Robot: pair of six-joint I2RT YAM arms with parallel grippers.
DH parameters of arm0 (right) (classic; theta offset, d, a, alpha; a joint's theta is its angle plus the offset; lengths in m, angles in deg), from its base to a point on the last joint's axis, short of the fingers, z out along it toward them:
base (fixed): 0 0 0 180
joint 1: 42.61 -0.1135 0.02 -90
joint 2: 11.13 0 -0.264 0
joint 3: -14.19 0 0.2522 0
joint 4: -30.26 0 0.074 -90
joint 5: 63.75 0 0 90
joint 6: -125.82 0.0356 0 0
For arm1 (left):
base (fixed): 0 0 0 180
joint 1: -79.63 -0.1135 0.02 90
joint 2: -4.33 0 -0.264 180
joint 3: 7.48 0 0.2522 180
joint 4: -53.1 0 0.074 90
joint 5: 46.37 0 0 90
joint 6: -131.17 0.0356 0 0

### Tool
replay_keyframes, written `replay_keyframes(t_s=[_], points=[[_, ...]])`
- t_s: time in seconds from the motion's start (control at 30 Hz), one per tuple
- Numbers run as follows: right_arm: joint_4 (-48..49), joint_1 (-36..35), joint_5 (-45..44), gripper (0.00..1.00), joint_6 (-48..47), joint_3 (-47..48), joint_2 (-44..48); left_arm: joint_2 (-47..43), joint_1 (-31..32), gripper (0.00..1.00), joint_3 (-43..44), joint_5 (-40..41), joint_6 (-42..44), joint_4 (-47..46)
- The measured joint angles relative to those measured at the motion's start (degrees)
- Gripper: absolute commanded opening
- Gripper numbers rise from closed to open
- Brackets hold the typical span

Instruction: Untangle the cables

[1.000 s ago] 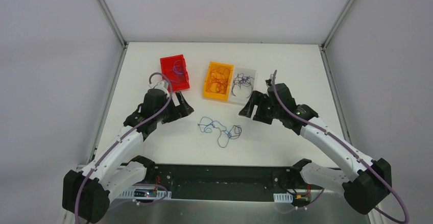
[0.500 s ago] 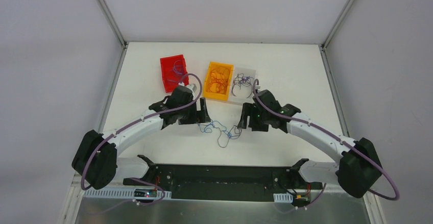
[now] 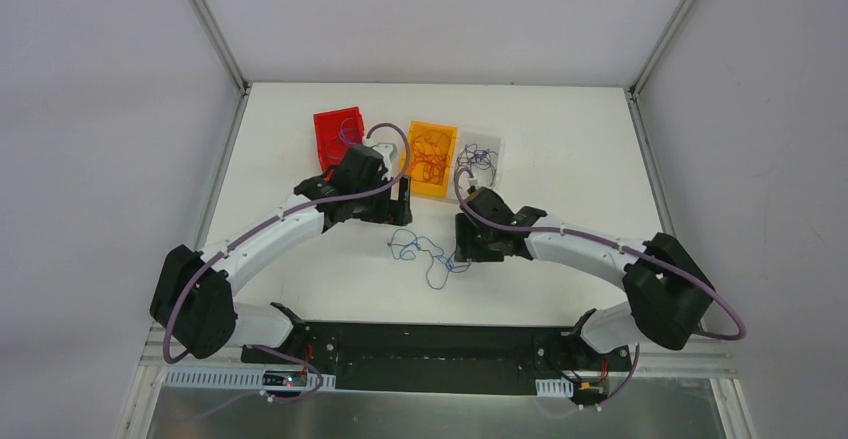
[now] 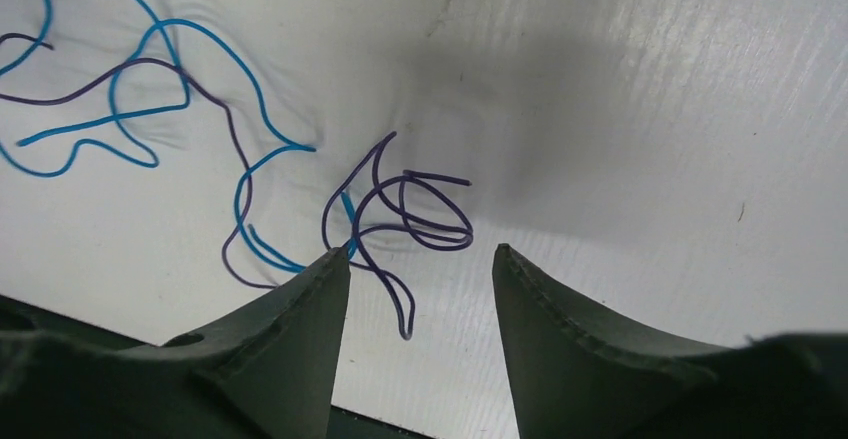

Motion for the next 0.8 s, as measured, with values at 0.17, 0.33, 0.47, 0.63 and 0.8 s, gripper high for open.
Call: replay_keyframes(t_s=[0.17, 0.33, 0.47, 0.63, 0.8], points=[[0.17, -1.64, -4.07, 0.01, -0.28, 0.11, -1.92, 1.53, 0.02, 0.84, 4.17, -1.79, 5.66, 1.2], [2.49, -1.86, -6.36, 0.0, -0.48, -2.86, 5.25, 6.1, 1.68, 0.84, 5.9, -4.85, 11.08, 0.96], [3.08, -1.86, -8.11, 0.0, -1.44, -4.26, 14.25, 7.82, 4.66, 0.84, 5.25, -9.38, 15.82, -2.62], [2.64, -1.86, -9.55, 0.0, -2.47, -4.0, 16.33, 9.73, 5.62, 0.83, 3.06, -18.32, 21.38, -11.04], [1.68, -1.86, -10.16, 0.0, -2.54, -4.02, 16.52, 14.67, 5.62, 0.82, 2.99, -23.76, 26.23, -15.93]])
